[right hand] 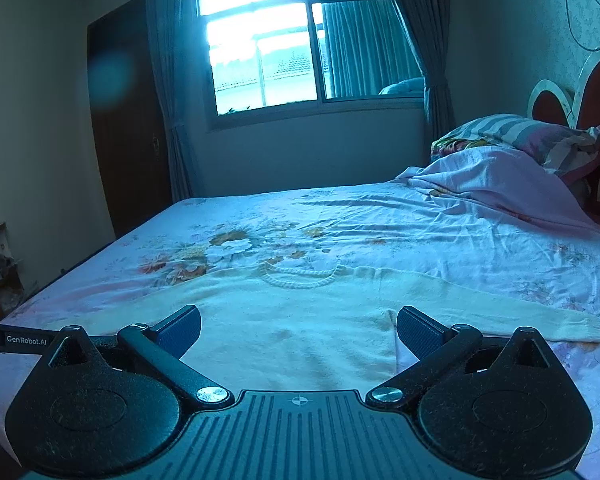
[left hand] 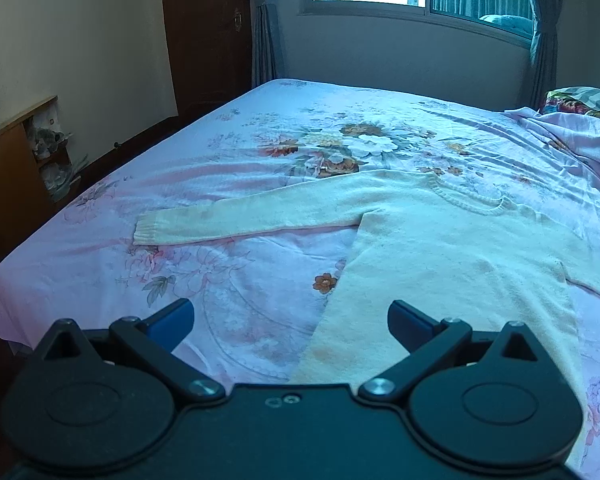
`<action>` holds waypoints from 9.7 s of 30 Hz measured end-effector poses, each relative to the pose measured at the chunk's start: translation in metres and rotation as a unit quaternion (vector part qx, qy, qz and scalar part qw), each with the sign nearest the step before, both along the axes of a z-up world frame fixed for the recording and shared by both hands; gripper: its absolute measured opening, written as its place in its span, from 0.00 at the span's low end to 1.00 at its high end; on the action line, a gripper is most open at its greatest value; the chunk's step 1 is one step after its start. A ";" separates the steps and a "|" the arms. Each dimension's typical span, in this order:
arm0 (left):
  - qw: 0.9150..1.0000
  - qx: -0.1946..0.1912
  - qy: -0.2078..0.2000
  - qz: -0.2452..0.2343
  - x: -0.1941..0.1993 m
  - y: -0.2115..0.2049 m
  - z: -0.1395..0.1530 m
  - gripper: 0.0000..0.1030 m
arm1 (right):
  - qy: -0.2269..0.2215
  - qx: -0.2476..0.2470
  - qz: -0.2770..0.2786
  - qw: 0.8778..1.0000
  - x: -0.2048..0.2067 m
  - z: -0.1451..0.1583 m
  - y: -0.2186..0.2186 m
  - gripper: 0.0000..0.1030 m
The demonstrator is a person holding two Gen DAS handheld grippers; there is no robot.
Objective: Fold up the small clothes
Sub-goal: 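Move the left tool to the sweater's sleeve cuff and open it, then grasp the sleeve cuff with the left tool and fold it across the sweater body, then release the cuff with the left tool while the right tool grasps the sweater's side edge, then fold the gripped side edge inward over the body with the right tool, then release, then grasp the other sleeve cuff with the right tool and lift it, then lay the held sleeve across the sweater body with the right tool and release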
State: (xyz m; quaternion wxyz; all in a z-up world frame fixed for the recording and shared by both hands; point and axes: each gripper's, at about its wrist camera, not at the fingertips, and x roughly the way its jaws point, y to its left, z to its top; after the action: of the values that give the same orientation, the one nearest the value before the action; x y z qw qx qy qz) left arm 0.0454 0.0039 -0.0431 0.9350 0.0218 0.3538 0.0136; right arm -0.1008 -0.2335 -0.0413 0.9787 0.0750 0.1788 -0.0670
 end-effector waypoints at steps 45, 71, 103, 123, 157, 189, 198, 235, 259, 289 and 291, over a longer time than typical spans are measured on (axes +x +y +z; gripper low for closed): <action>0.937 -0.243 0.134 0.214 0.225 0.152 -0.133 0.56 | 0.086 0.001 0.026 0.996 0.213 -0.090 -0.019 1.00; 0.964 -0.251 -0.050 0.075 0.290 0.125 -0.066 0.01 | 0.104 0.012 0.027 0.994 0.233 -0.115 -0.017 1.00; 0.967 -0.139 0.090 -0.193 0.247 -0.062 -0.098 0.23 | 0.151 -0.053 0.027 0.987 0.288 -0.140 -0.005 0.65; 0.969 -0.114 0.117 -0.184 0.254 -0.079 -0.142 0.24 | 0.127 0.157 -0.102 0.974 0.214 -0.143 -0.127 0.45; 0.987 -0.092 0.062 -0.118 0.310 -0.072 -0.148 0.07 | 0.135 0.230 -0.065 0.962 0.214 -0.158 -0.151 0.06; 0.980 -0.056 0.036 -0.189 0.256 -0.123 -0.154 0.16 | 0.167 0.090 -0.043 0.981 0.227 -0.147 -0.126 0.06; 0.981 -0.057 0.059 -0.177 0.237 -0.124 -0.141 0.21 | 0.192 0.121 -0.051 0.973 0.215 -0.157 -0.141 0.54; 0.975 -0.068 0.086 -0.193 0.176 -0.182 -0.135 0.26 | 0.136 0.207 -0.354 0.902 0.101 -0.152 -0.382 0.53; 0.980 -0.103 0.073 -0.152 0.197 -0.122 -0.122 0.26 | 0.010 0.145 -0.049 0.988 0.226 -0.071 -0.191 0.02; 0.947 -0.247 0.158 -0.132 0.190 -0.027 -0.129 0.32 | 0.112 0.152 0.237 0.953 0.233 -0.142 -0.005 0.56; 0.942 -0.254 0.169 -0.140 0.184 -0.031 -0.138 0.32 | 0.108 0.154 0.213 0.959 0.222 -0.142 -0.018 0.56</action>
State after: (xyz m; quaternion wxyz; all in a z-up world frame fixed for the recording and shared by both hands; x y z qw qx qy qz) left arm 0.2298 -0.0273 -0.1809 0.8287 -0.1649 0.4914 -0.2112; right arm 0.1210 -0.2517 -0.1834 0.9219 0.1772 0.3030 0.1639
